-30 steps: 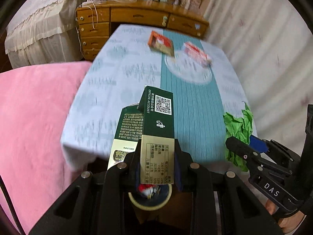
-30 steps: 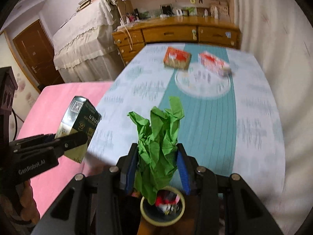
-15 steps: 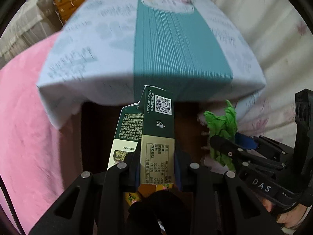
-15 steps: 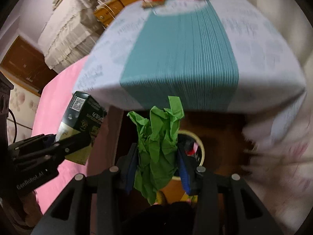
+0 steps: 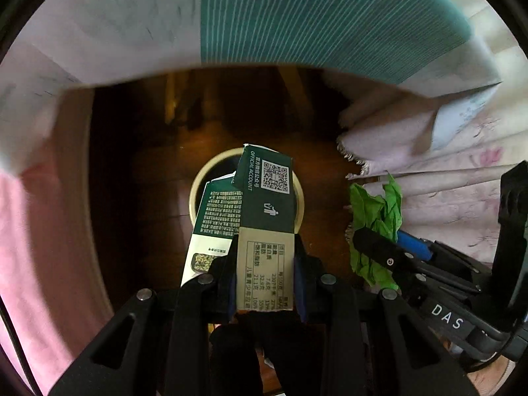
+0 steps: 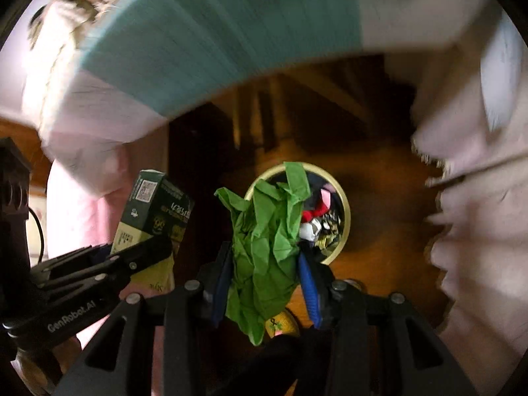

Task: Collect trash
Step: 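Carry box and green paper over the bin and open both tools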

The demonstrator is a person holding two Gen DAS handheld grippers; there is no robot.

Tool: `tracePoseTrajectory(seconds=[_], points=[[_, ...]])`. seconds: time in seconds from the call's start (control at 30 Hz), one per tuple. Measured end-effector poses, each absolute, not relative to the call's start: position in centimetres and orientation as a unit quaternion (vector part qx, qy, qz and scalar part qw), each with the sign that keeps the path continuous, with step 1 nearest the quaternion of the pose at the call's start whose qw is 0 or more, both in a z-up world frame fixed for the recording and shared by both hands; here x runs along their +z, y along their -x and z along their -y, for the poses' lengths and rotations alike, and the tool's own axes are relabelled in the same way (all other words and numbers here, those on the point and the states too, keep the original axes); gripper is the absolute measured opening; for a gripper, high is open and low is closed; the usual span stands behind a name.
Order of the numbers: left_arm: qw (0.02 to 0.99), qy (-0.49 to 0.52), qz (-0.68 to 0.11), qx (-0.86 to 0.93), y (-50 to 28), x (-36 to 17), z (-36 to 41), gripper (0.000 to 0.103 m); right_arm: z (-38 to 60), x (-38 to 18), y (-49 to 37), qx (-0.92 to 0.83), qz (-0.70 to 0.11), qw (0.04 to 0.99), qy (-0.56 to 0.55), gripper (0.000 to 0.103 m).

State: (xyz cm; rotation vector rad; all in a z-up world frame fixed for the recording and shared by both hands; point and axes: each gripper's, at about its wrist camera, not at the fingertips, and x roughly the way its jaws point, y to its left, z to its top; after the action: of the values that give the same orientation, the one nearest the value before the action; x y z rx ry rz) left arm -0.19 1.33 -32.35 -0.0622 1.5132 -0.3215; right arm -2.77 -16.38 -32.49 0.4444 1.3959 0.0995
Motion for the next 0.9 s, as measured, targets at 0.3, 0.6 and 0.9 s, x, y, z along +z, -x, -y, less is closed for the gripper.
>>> tracePoseTrajectory(seconds=[0.3,0.6,0.9], points=[[0.703,0.025,-0.693,-0.155,-1.1,-43.2,-0.8,0.054,17.9,-42.7,3.4,0.009,-0.638,0.73,-0.245,0.039],[0.723,-0.014,-0.677,-0.138,-0.5,-47.0,-2.7,0.091,16.8,-48.7,3.5,0.007,-0.643,0.724,-0.249,0.042],[0.76,-0.028,-0.641,-0.104,0.1,-45.6,-5.3,0.092,14.1,-49.4,2.2,0.027,-0.632,0.738,-0.235,0.055]])
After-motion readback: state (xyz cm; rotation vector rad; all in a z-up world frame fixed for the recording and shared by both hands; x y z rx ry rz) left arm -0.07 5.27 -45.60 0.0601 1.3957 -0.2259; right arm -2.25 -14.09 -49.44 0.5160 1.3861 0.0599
